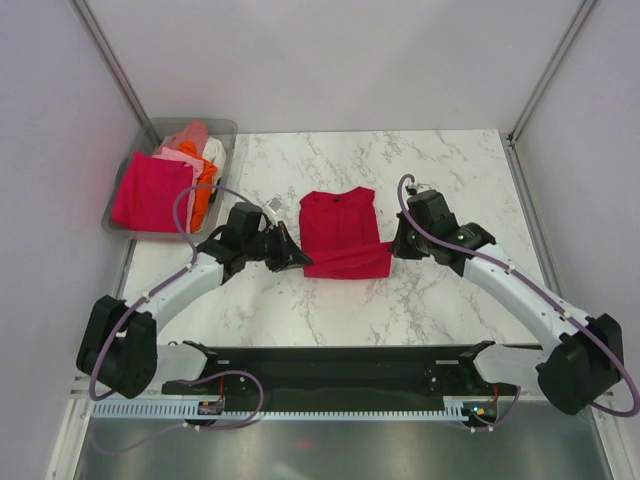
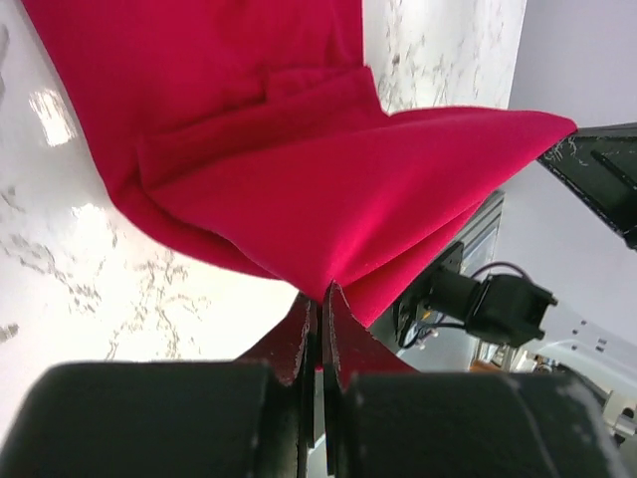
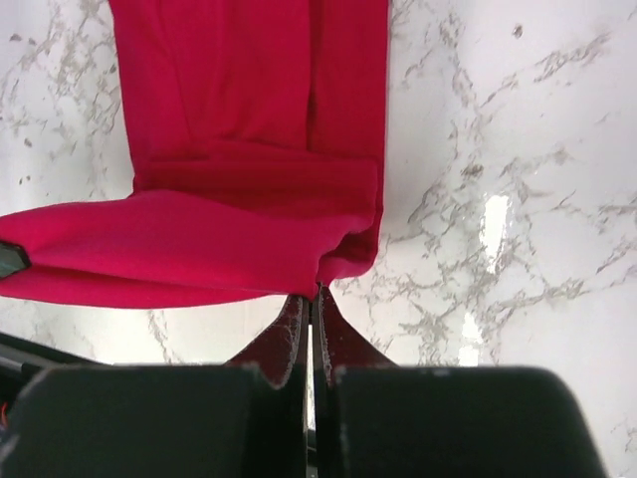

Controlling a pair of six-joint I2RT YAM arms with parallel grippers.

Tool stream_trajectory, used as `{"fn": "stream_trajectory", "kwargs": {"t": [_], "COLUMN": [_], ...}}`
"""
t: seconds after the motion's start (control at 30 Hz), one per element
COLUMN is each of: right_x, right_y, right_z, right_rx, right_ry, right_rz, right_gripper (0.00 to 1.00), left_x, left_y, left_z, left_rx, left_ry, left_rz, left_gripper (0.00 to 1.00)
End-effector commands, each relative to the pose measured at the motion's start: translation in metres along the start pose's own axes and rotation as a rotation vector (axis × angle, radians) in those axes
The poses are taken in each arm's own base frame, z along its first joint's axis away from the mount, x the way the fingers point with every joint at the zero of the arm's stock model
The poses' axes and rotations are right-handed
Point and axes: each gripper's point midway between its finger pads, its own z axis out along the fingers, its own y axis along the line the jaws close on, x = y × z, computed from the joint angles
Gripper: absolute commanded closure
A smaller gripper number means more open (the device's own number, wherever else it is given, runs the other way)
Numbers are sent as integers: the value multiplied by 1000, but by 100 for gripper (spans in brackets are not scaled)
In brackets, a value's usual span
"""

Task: Fold and stack the t-shirts
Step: Fold the tshirt

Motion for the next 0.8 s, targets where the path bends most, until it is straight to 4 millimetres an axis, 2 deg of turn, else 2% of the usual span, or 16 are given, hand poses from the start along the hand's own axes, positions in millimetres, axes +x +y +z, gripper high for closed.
{"fn": "stream_trajectory", "kwargs": {"t": [0.0,0.13,0.17,0.23,0.27,0.33,0.37,0.4,0.43,0.47,0.53,0.57,0.63,0.7,0.73,0.77], "right_x": [-44,-65,-79,-84,-98,-105,-120,-125,-126,-140,-144,-157,-169,-176,-172,-186], "right_y": [-4,-5,-4,-5,-2,-3,1,2,0,2,0,6,7,8,3,6], "right_z": [2,21,22,35,35,48,47,51,64,65,84,85,101,113,131,133], "right_rx": [58,57,49,50,44,47,37,34,40,33,46,18,17,7,19,8], "right_ry": [-112,-111,-132,-107,-129,-112,-137,-136,-114,-132,-114,-125,-127,-123,-93,-117], "right_rz": [-7,14,24,27,34,35,42,42,46,52,59,66,70,76,80,80], "right_gripper": [100,100,100,100,100,100,100,100,100,100,100,100,100,99,93,60], "left_x": [-31,-55,-62,-72,-79,-91,-101,-105,-112,-124,-136,-149,-161,-177,-181,-192], "left_y": [-19,-11,-15,-9,-13,-9,-8,-9,-7,-12,-3,-10,3,2,13,10], "left_z": [1,15,16,24,24,27,32,34,35,35,43,43,52,56,66,69], "left_rx": [63,60,75,71,82,78,76,82,84,101,94,110,101,112,99,111], "left_ry": [-22,-24,-28,-26,-33,-46,-50,-48,-52,-60,-54,-69,-66,-72,-58,-61], "left_rz": [-5,-48,-45,-68,-68,-80,-87,-91,-99,-97,-122,-114,-144,-145,-167,-140], "left_gripper": [98,98,98,98,98,98,98,98,98,98,98,98,98,98,95,50]}}
